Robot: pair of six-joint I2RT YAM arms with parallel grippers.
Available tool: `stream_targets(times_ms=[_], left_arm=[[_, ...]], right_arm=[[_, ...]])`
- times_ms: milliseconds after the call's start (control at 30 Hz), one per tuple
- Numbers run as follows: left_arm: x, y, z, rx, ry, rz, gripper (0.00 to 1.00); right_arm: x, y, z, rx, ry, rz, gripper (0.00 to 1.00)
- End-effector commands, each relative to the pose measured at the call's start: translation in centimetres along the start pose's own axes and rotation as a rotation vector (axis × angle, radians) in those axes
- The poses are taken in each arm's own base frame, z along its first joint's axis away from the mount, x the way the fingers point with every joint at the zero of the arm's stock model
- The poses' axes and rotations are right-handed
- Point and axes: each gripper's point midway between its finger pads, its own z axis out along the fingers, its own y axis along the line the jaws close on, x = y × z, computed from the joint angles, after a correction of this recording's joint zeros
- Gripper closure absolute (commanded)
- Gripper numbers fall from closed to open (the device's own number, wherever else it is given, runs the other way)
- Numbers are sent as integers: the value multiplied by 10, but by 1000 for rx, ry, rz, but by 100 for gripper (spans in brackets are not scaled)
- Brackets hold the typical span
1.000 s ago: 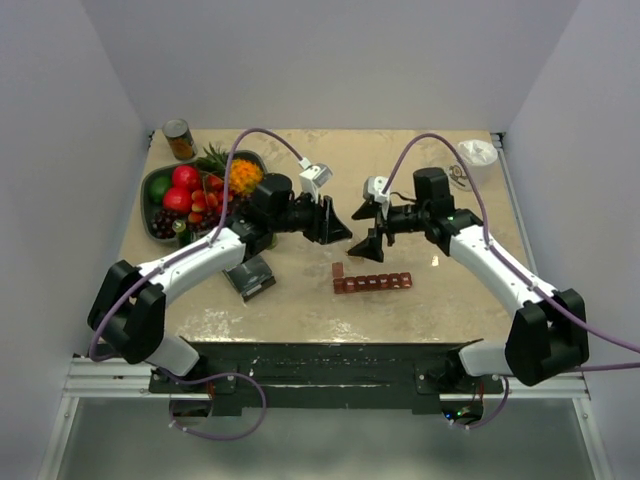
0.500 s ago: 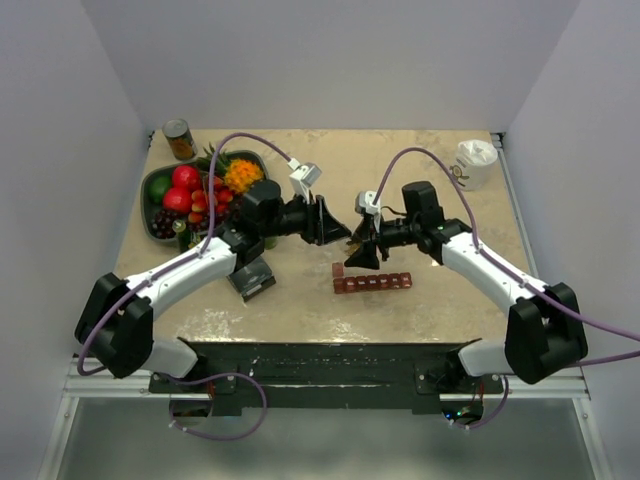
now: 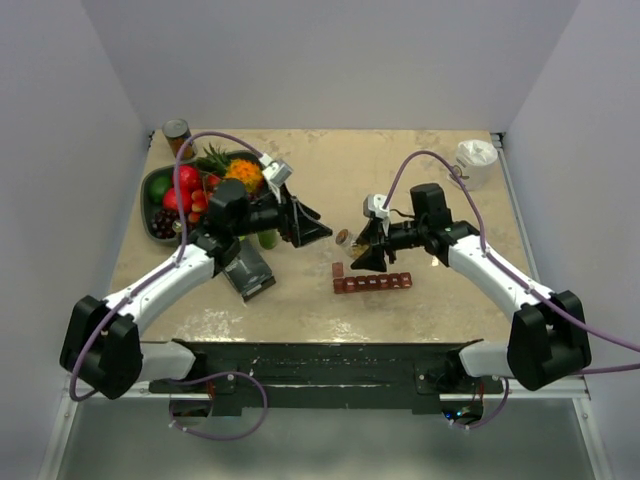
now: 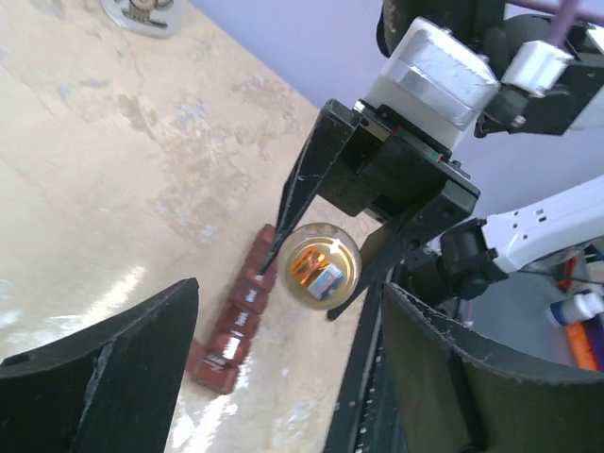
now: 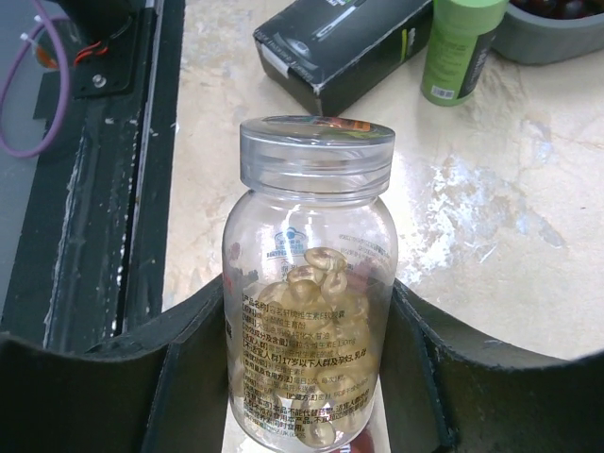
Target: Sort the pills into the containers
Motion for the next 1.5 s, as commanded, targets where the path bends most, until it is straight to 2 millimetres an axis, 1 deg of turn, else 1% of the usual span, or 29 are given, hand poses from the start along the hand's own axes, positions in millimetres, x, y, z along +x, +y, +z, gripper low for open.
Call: stream_targets(times_ms=[0,67,133,167,233,267,300,333,367,400,433,467,533,567,600,767,933,1033,1133,1167,1200,1233,1267,1300,1333,1367,1400,1433,1467], left_arm=[[-14,-12,-28,99,-35,316,17],[9,-7,-32,123,24,382,17],[14,-22,-36,215,2,476,10],[27,-20,-37,227,2,515,7],[27,-36,-40,281,-44,652,7],[30,-37,-39,289,-62,760,7],[28,-41,-39,299,-74,819,7],[33,-41,-37,312,-54,838,7],[28,-49,-33,338,-65,920,7],[35,-46,-29,348,-30,917,7],[36,-50,-25,366,-21,939,7],[30,-52,-21,372,-27,980,7],[39,-51,-12,394,12,974,8],[34,-53,-9,399,7,983,9],[37,-50,-5,406,22,968,11],[38,-50,5,418,49,948,17],[45,-44,11,409,95,928,24],[50,-44,13,417,107,905,30],[53,-46,15,425,116,864,44],[51,-48,16,434,105,854,59],[52,-50,17,439,101,831,68],[54,-52,16,438,110,759,96],[50,-55,17,440,90,739,100],[53,-52,18,416,92,683,100],[54,-55,17,391,103,534,100],[49,-55,19,359,89,463,100],[47,-44,22,272,88,365,100],[47,-44,25,233,111,208,100],[55,-37,25,181,151,98,100]], right_arm=[[-4,14,-5,-63,-18,-73,100],[-2,15,-4,-76,-16,-86,100],[1,19,-3,-97,-16,-89,100],[3,21,-2,-110,-14,-92,100],[5,26,-1,-132,-11,-111,100],[6,29,1,-146,-9,-121,100],[9,32,1,-157,-2,-113,100],[9,34,2,-168,-3,-131,100],[10,37,3,-177,1,-139,100],[12,39,4,-185,7,-138,99],[13,40,4,-190,8,-152,99],[13,41,5,-193,11,-157,99],[16,42,6,-199,17,-162,99],[16,42,6,-197,20,-162,99],[16,43,6,-199,20,-166,99],[15,43,6,-200,21,-170,99],[15,42,6,-199,22,-168,99],[16,41,6,-197,25,-167,99],[17,40,6,-190,29,-164,99],[16,38,6,-181,30,-167,99],[17,37,7,-176,34,-154,100],[18,33,7,-157,45,-153,100],[17,28,8,-137,48,-161,100],[18,25,8,-116,56,-140,100],[20,18,7,-79,79,-139,100],[18,10,7,-49,76,-151,100],[18,6,6,-20,84,-129,100],[20,3,6,4,91,-124,100],[18,-7,5,50,98,-138,100]])
